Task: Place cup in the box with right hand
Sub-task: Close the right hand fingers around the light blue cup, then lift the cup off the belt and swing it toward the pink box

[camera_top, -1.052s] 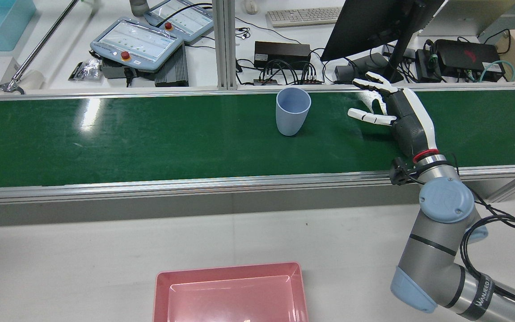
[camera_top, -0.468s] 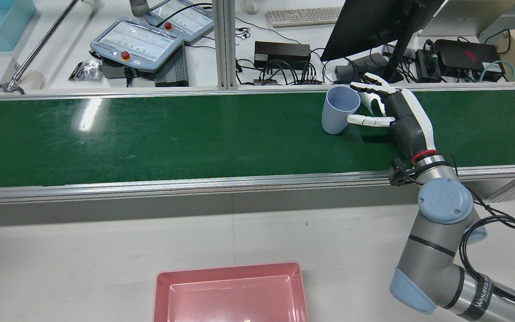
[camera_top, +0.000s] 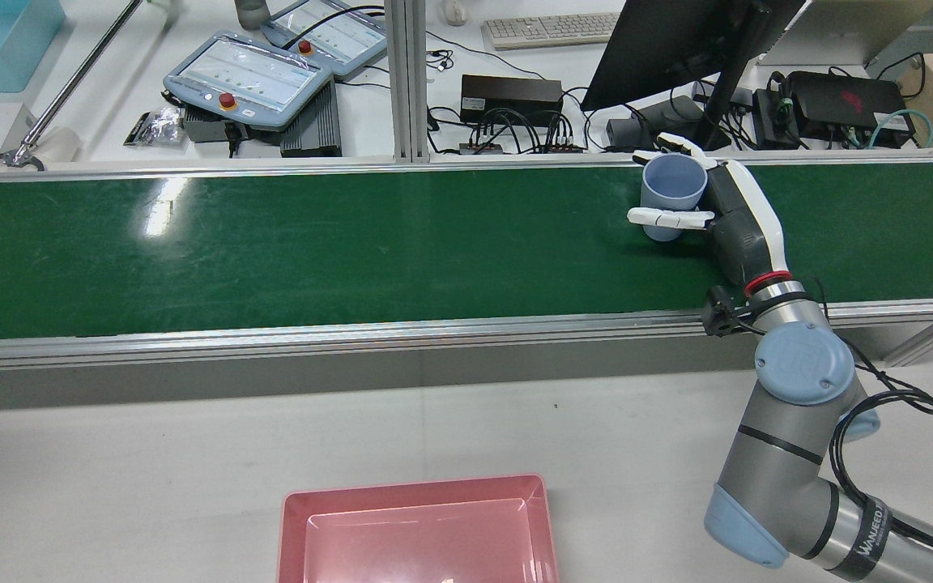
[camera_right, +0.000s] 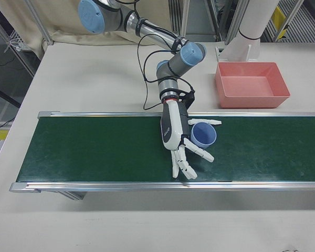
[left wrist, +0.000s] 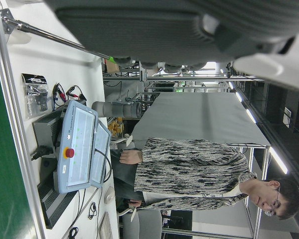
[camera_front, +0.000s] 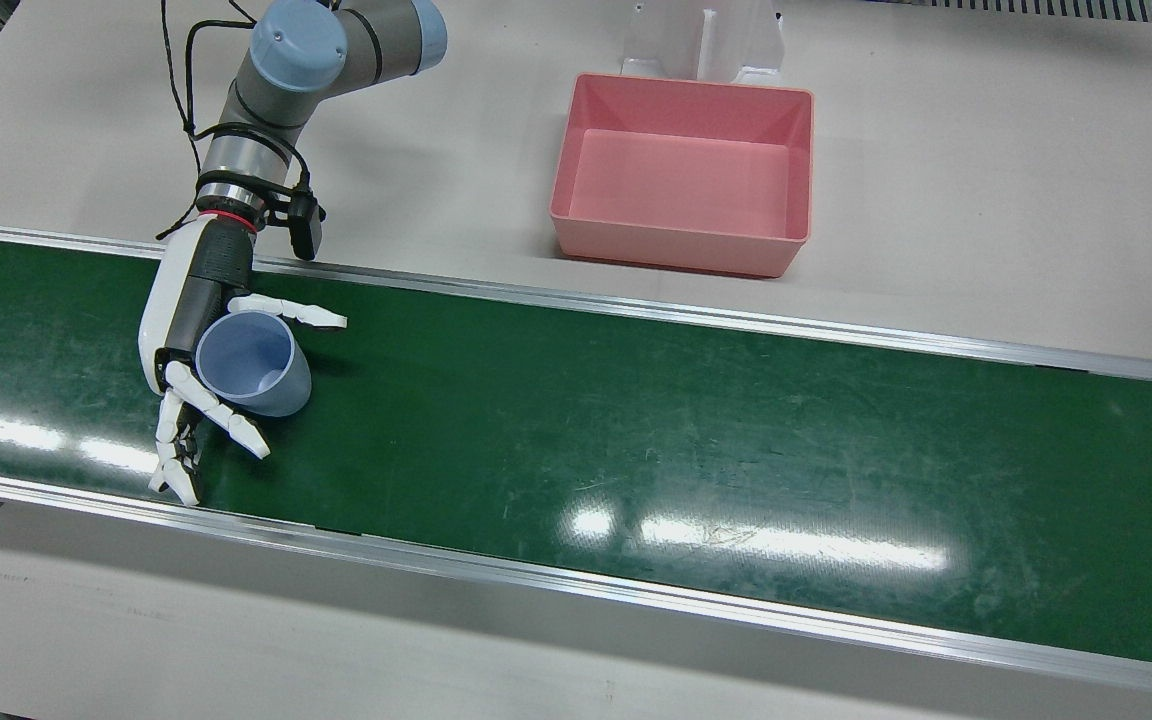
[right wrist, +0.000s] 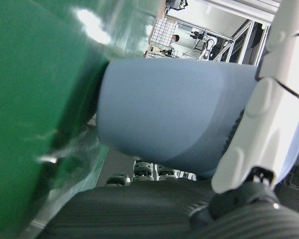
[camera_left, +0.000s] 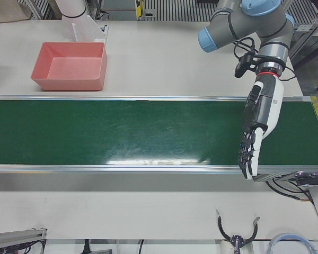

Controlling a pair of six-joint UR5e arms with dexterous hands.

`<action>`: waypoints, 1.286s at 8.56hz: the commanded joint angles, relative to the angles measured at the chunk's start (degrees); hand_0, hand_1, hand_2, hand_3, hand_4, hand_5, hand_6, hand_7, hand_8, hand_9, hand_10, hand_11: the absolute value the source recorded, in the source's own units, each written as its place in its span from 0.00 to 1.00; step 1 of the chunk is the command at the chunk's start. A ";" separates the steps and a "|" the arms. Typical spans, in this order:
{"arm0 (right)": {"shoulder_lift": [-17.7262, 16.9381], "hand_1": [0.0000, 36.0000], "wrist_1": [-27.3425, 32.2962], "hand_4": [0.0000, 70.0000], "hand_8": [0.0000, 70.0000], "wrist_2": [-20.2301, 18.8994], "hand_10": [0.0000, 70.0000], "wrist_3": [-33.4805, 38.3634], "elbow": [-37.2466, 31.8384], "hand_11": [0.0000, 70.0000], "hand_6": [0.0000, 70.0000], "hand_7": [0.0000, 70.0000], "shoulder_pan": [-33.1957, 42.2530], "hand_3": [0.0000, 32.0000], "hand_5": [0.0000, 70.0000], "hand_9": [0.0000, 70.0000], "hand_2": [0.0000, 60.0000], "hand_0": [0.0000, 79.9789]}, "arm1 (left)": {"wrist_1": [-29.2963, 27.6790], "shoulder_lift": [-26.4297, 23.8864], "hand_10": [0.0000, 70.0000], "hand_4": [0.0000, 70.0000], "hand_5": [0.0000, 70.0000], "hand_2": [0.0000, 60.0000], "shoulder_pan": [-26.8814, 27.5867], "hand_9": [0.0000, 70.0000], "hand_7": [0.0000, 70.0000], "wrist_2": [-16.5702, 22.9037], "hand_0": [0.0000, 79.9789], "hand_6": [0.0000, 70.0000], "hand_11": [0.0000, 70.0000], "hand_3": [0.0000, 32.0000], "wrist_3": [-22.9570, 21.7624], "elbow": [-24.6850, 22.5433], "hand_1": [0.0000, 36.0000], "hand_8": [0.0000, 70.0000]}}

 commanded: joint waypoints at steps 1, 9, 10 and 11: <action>-0.68 0.26 -1.71 0.65 0.29 0.31 0.17 0.01 0.95 0.26 0.22 0.99 1.58 0.00 0.07 0.57 0.12 0.61 | 0.00 0.00 0.00 0.00 0.00 0.00 -0.06 0.00 0.00 0.00 0.00 0.00 0.00 0.00 0.00 0.00 0.00 0.00; -1.92 0.30 -1.99 0.36 0.72 0.84 0.64 -19.07 29.89 0.91 0.43 1.00 -10.49 0.00 0.18 1.00 0.11 0.66 | 0.00 0.09 0.00 0.00 0.00 0.00 0.03 0.00 0.00 0.00 0.00 0.00 0.00 0.00 0.00 0.00 0.00 0.00; -1.65 0.19 -1.55 0.44 0.71 2.23 0.63 -24.89 33.61 0.90 0.43 1.00 -15.24 0.00 0.18 1.00 0.00 0.68 | -0.09 0.00 0.00 0.00 0.00 0.00 0.03 0.00 0.00 0.00 0.00 0.00 0.00 0.00 0.00 0.00 0.00 0.00; -1.65 0.31 -1.37 0.37 0.71 4.94 0.63 -27.65 34.61 0.90 0.43 1.00 -21.12 0.00 0.18 1.00 0.15 0.65 | -0.09 0.00 0.00 0.00 0.00 0.00 0.03 0.00 0.00 0.00 0.00 0.00 0.00 0.00 0.00 0.00 0.00 0.00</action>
